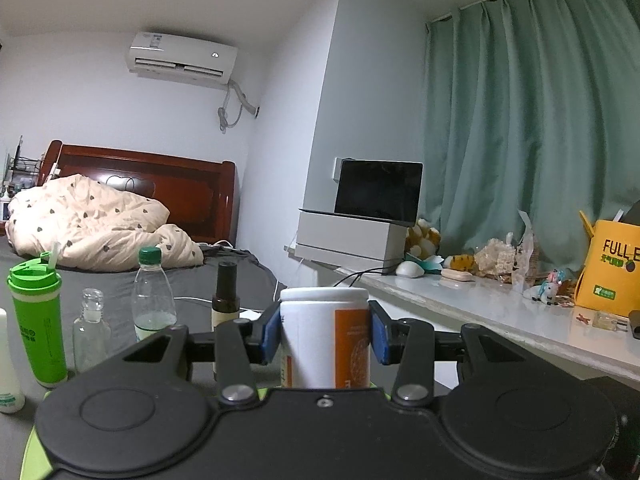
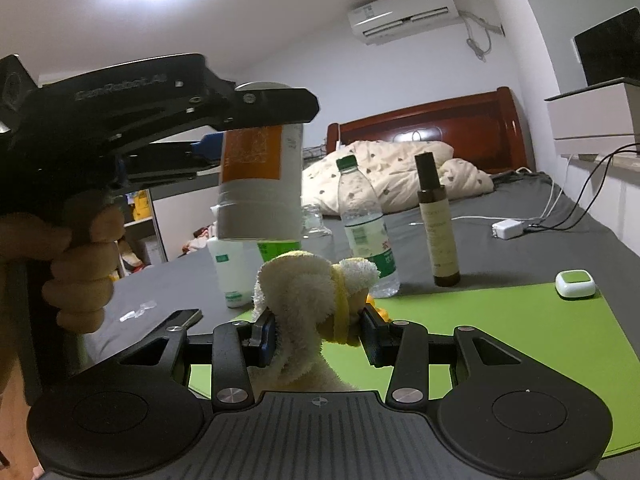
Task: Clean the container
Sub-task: 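Rub the jar's side against the towel in the right gripper while the left gripper turns it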
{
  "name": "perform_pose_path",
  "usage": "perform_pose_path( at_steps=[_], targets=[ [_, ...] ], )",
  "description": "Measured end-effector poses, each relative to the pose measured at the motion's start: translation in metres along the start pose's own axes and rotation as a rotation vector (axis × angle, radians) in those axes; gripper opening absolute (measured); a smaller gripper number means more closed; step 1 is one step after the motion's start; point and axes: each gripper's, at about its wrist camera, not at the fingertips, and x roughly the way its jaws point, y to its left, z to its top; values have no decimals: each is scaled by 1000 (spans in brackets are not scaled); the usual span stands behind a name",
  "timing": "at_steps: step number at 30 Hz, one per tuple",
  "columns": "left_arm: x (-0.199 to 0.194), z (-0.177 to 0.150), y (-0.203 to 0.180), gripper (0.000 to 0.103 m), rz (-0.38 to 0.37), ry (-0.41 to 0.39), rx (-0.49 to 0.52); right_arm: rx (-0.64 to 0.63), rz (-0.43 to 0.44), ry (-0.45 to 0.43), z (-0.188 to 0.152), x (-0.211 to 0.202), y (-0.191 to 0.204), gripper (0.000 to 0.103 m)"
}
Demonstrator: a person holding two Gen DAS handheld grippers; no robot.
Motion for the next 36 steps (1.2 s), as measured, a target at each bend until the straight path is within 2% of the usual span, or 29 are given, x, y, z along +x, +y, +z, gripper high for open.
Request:
perform_pose_path(
  at_steps=[11, 19, 28, 36],
  targets=[
    [-2, 1, -3, 43, -26, -19, -17, -34, 20, -25, 10, 6, 9, 42],
    [1, -1, -5, 43, 7, -35, 33, -74, 27, -29, 5, 1, 23, 42],
    [0, -4, 2, 43, 22, -22, 21, -61, -15, -26, 2, -7, 14, 42],
    [-4, -5, -1, 43, -11, -18, -4, -37, -66, -18, 3, -3, 1, 42]
  ],
)
